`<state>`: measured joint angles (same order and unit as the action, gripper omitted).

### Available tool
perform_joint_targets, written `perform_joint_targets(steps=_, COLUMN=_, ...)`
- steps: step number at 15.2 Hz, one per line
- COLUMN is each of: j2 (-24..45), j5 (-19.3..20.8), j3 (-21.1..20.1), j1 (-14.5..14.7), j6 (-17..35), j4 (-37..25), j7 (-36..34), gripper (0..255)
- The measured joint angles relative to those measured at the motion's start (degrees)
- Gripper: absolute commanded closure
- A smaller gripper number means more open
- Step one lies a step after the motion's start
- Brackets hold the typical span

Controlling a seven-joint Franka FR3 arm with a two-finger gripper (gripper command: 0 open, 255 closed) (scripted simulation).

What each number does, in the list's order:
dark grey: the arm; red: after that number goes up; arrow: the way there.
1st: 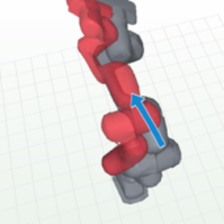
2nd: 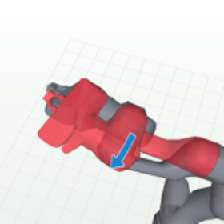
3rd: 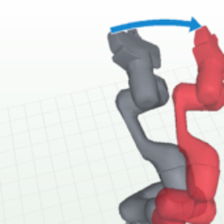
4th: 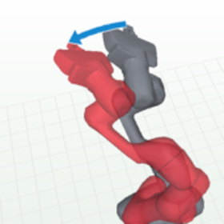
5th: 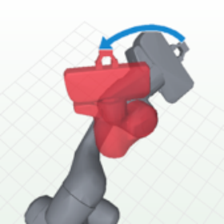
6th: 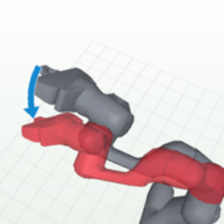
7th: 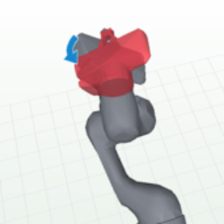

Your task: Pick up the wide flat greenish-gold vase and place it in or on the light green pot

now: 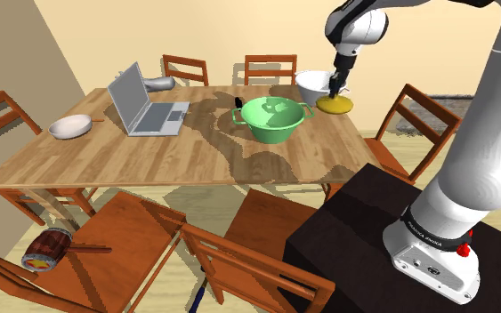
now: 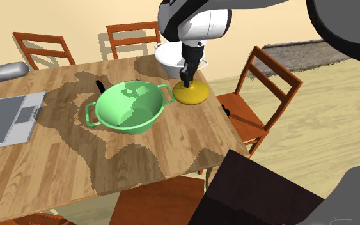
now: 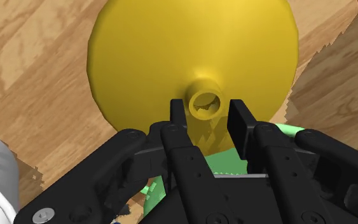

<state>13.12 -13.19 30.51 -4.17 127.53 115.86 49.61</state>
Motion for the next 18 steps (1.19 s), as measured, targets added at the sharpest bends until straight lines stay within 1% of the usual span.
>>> perform_joint_targets(steps=4, j2=-1.6, j5=1.3, j3=0.4, j1=0.3, j6=-2.6, j4=-1.3, j7=-0.9, gripper=255)
perform_joint_targets(steps=6, j2=-0.9, j5=1.2, j3=0.0, j1=0.8, j6=-3.5, j4=-2.9, j7=-2.1, gripper=255)
perform_joint_targets(steps=9, j2=1.6, j5=0.4, j3=-1.3, j1=1.9, j6=-5.3, j4=-7.2, j7=-4.6, gripper=255)
perform_joint_targets(steps=10, j2=2.6, j5=0.0, j3=-1.8, j1=2.4, j6=-5.8, j4=-8.7, j7=-5.6, gripper=255)
perform_joint_targets(steps=13, j2=6.8, j5=-1.2, j3=-3.2, j1=3.1, j6=-8.8, j4=-15.7, j7=-8.3, gripper=255)
perform_joint_targets(steps=16, j2=9.6, j5=-1.8, j3=-4.3, j1=4.2, j6=-10.7, j4=-20.6, j7=-11.0, gripper=255)
perform_joint_targets(steps=18, j2=12.7, j5=-2.5, j3=-5.1, j1=4.4, j6=-13.2, j4=-26.2, j7=-12.9, gripper=255)
